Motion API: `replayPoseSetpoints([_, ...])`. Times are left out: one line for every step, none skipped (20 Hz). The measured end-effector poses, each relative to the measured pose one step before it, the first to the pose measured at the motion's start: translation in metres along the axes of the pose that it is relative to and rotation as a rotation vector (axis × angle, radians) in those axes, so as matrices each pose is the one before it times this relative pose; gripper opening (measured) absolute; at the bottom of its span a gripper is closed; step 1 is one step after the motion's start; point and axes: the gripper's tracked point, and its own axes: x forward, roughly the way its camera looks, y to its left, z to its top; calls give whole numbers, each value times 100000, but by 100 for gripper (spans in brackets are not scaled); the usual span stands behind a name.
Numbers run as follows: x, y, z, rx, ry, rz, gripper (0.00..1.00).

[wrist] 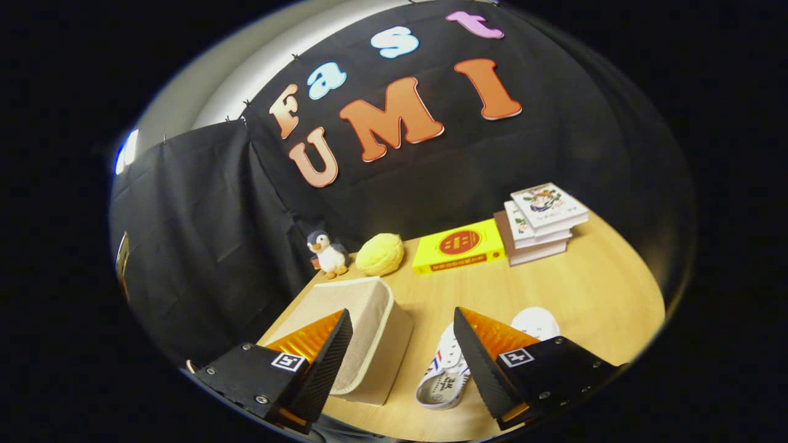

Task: Open the storage box then place both shoes into the box .Put the left shoe in first, then the right shoe, with the right side of both shoes facing outward in a uniform manner.

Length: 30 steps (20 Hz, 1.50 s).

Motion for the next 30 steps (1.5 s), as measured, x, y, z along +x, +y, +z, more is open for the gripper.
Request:
replayPoseSetpoints([677,373,-982,5129,3620,4063,98])
replayPoseSetpoints([654,234,-779,5151,2774,3537,98])
replayPoseSetpoints([649,-33,-712,4482,2782,2327,98])
replayPoseSetpoints([869,-136,-612,4298,2795,2231,98])
replayPoseSetpoints([668,0,-749,4207,2611,2343,98])
replayPoseSetpoints([712,90,-637,4304,2672,2840,98])
replayPoseSetpoints([542,72,-631,4305,2286,2445,98])
replayPoseSetpoints([594,128,-365,4114,1829,2858,98])
replayPoseSetpoints([315,312,-406,4000,1495,3033,98])
replayPoseSetpoints([456,-15,-220,3895,957,2476,98])
replayPoseSetpoints([423,61,-284,3307,1155,2054,98])
replayPoseSetpoints([421,14,-238,2712,1164,1802,98])
replayPoseSetpoints([551,49,-332,2262,1254,1593,98])
replayPoseSetpoints([313,163,-210,1876,1176,1648,98])
replayPoseSetpoints([184,147,-301,1460,1212,1122,98])
replayPoseSetpoints([391,50,-77,1097,793,669,98])
replayPoseSetpoints([283,6,-279,969,742,739,98])
replayPoseSetpoints([227,43,-65,1268,607,755,98])
replayPoseSetpoints([182,82,-170,1678,528,1072,98])
replayPoseSetpoints([104,180,-216,2070,442,1074,98])
replayPoseSetpoints([21,150,-112,1797,525,770,96])
replayPoseSetpoints([118,230,-50,1040,-269,570,95])
replayPoseSetpoints([-166,171,12,318,-402,-248,88])
replayPoseSetpoints([-225,109,106,-329,-628,-203,82])
replayPoseSetpoints([-339,401,64,-17,-771,547,73])
replayPoseSetpoints([-342,572,257,229,-1179,918,68])
replayPoseSetpoints([-550,720,376,-218,-1526,1212,52])
replayPoseSetpoints([-353,777,411,-1001,-1637,971,48])
replayPoseSetpoints([-490,878,246,-1589,-1008,512,33])
replayPoseSetpoints([-291,779,244,-2536,-617,-167,26])
